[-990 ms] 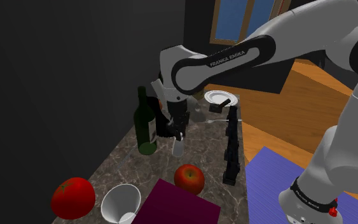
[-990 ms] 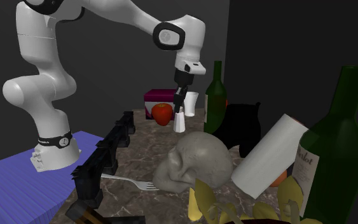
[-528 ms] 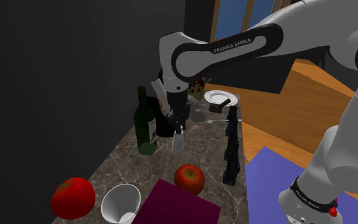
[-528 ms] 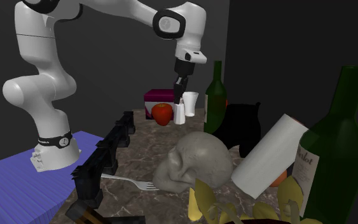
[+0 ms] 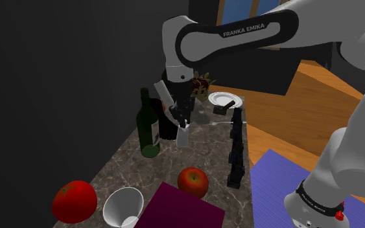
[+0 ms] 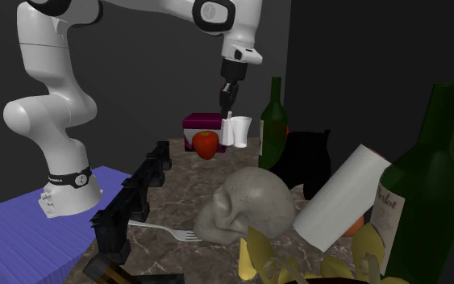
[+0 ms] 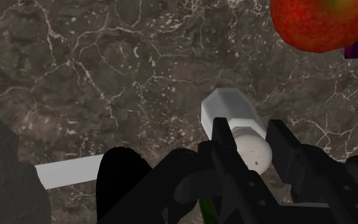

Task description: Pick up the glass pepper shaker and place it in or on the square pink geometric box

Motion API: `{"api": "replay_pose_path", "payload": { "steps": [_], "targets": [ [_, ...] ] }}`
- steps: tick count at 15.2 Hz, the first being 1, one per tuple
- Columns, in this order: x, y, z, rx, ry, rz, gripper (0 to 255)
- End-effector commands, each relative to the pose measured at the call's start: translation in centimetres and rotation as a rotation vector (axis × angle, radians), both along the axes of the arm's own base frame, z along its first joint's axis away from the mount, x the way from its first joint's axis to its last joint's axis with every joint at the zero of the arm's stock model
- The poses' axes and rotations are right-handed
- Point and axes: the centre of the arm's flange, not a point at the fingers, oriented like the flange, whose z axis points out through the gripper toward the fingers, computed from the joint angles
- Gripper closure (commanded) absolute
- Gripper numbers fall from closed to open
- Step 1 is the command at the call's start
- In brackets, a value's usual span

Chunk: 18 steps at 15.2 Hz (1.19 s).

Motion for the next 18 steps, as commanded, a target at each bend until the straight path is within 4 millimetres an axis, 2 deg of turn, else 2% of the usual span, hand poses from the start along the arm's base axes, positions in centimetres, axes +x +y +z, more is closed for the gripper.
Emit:
{"api": "replay_pose_path", "payload": {
  "steps": [1, 18],
  "targets": [
    [0.0, -0.1, 1.0, 0.000, 0.000, 0.000, 255],
    [0.0, -0.1, 10.0, 0.000, 0.000, 0.000, 255]
  ]
}}
